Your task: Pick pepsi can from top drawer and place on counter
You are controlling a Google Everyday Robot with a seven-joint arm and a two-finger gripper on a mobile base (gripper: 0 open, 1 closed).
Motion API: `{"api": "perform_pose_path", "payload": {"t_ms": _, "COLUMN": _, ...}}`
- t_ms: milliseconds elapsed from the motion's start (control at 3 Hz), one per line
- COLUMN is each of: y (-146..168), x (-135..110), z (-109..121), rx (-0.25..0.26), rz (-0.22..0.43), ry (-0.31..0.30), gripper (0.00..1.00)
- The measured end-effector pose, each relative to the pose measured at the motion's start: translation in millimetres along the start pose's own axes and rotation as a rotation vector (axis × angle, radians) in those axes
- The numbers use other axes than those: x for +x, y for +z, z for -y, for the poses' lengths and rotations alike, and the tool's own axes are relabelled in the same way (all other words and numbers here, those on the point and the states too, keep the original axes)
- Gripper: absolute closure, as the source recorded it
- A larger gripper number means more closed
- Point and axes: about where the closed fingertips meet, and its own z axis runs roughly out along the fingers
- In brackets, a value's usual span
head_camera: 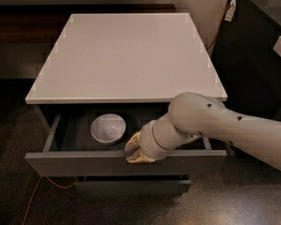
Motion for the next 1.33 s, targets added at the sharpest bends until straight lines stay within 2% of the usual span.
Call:
{"api": "perform_pose_path", "payload": {"t_ms": 333, "y": -19.5, "x": -23.6, "z": -2.6, "rx": 0.000, "rz": 0.042, "ry": 0.003, "gripper": 0.35}}
{"api": "perform_pose_path", "payload": {"t_ms": 667, "y": -40.6, "x": -46.2, "z": 3.3, "rx": -0.001, "rz": 0.085, "ry": 0.008, "gripper": 0.04}}
{"api": "perform_pose_path", "payload": {"t_ms": 1000, "y": -45.1, "x": -48.5, "z": 10.9, "rx": -0.005, "rz": 0.097, "ry": 0.019, "gripper": 0.00}}
{"api": "perform_pose_path", "payload": {"t_ms": 1333, "y": -41.3, "x": -35.9, "z": 26.0, "rx": -0.011, "rz": 0.094, "ry": 0.050, "gripper": 0.19}}
